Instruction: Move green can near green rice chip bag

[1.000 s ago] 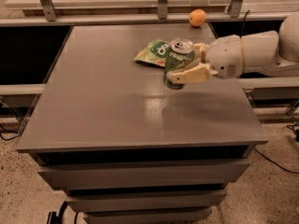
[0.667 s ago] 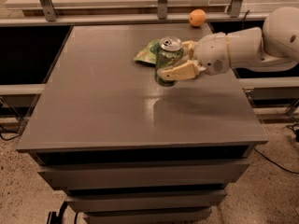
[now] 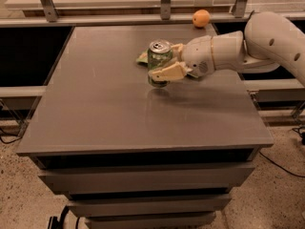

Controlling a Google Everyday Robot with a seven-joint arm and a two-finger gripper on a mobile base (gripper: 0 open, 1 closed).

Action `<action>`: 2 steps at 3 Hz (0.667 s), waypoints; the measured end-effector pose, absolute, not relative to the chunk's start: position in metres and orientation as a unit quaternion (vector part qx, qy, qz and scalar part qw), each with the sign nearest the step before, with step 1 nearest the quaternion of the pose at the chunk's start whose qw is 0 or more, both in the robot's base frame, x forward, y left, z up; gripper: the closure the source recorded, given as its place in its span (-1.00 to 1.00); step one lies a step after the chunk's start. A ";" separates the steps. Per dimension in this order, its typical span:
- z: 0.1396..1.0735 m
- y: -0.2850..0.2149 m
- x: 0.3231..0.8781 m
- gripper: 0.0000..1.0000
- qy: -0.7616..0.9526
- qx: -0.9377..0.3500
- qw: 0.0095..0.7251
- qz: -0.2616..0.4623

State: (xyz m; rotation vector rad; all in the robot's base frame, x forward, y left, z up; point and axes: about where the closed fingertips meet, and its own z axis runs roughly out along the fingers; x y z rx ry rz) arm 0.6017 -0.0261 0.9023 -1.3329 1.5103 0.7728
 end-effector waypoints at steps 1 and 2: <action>0.890 -0.020 0.618 -0.76 0.628 -0.537 0.473 0.304; 0.882 -0.025 0.630 -1.00 0.641 -0.524 0.477 0.295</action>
Offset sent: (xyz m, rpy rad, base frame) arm 0.0432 -0.0120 -0.0295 -0.0191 0.0095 -0.1358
